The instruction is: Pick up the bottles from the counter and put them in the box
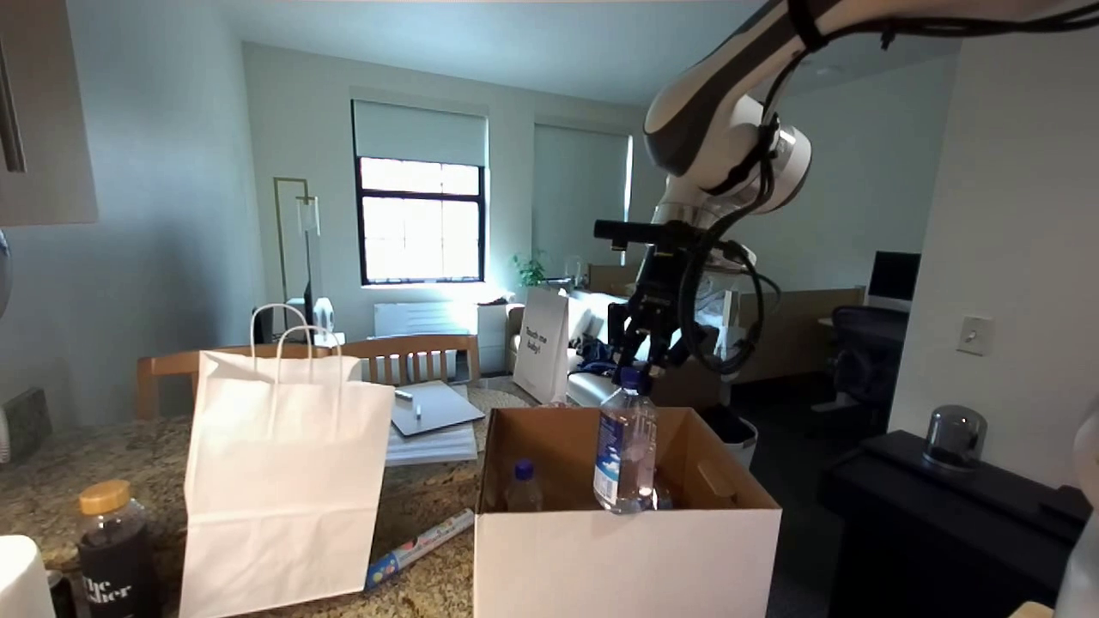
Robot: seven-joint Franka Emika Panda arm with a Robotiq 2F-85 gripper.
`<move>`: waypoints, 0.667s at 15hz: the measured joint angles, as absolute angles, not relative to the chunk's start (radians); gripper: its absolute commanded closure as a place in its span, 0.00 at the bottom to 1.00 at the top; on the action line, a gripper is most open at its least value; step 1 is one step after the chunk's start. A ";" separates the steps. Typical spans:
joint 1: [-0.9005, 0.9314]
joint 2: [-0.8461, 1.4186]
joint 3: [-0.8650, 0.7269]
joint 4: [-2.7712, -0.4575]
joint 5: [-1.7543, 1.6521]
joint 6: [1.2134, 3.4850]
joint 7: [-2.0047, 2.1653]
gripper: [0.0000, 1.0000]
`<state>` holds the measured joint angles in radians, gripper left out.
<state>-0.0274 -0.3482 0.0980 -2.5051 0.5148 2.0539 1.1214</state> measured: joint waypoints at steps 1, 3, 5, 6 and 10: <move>-0.031 -0.350 0.085 -2.513 0.531 2.060 1.147 0.90; -0.039 -0.356 0.055 -2.533 0.577 2.073 1.184 0.90; -0.049 -0.369 0.033 -2.557 0.614 2.098 1.219 0.90; -0.054 -0.375 0.027 -2.577 0.625 2.129 1.230 0.90; -0.060 -0.373 0.026 -2.687 0.647 2.286 1.235 0.90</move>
